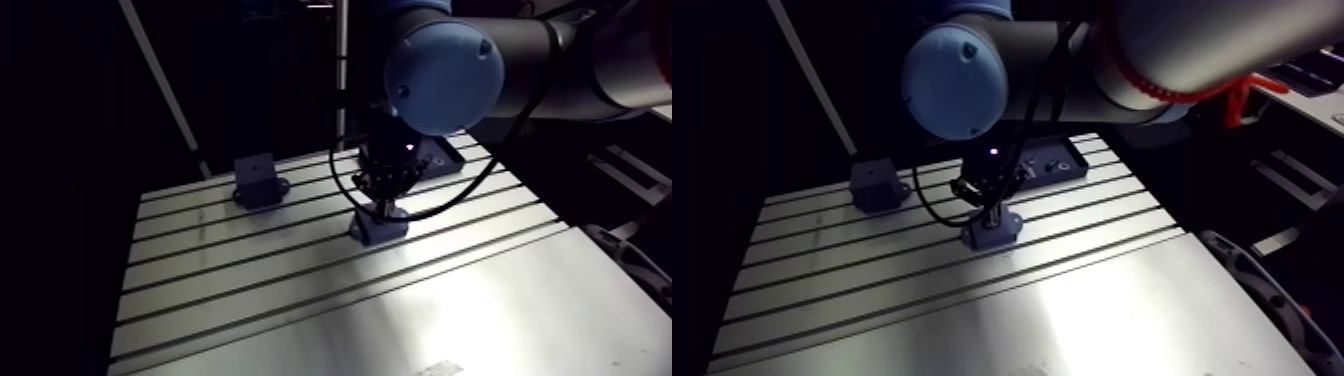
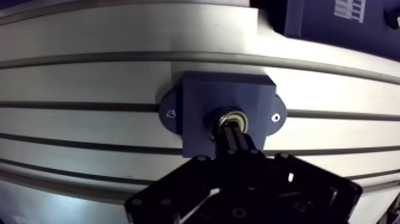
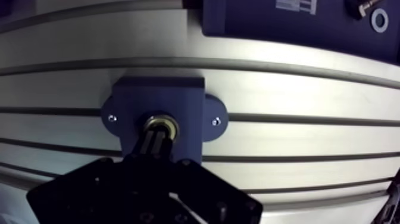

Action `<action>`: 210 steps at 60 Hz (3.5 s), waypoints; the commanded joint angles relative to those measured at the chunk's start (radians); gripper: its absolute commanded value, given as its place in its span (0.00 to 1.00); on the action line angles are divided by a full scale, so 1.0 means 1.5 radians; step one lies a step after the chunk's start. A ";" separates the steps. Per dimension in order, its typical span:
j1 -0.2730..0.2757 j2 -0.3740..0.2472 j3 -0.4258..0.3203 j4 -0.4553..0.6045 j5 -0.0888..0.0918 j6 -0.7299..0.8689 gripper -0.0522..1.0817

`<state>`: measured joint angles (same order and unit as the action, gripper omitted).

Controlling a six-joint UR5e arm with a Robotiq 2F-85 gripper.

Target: Pick up the bearing and press it into the housing until flush.

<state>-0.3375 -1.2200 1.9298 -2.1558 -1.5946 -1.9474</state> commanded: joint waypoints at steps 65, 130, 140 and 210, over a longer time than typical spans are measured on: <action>0.004 0.007 -0.005 -0.001 0.000 -0.003 0.99; 0.005 0.007 0.001 -0.015 0.001 -0.003 0.99; 0.006 0.006 0.002 -0.015 0.000 -0.003 0.99; 0.006 0.007 0.007 -0.016 -0.001 -0.004 0.99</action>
<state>-0.3284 -1.2111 1.9409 -2.1792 -1.5961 -1.9536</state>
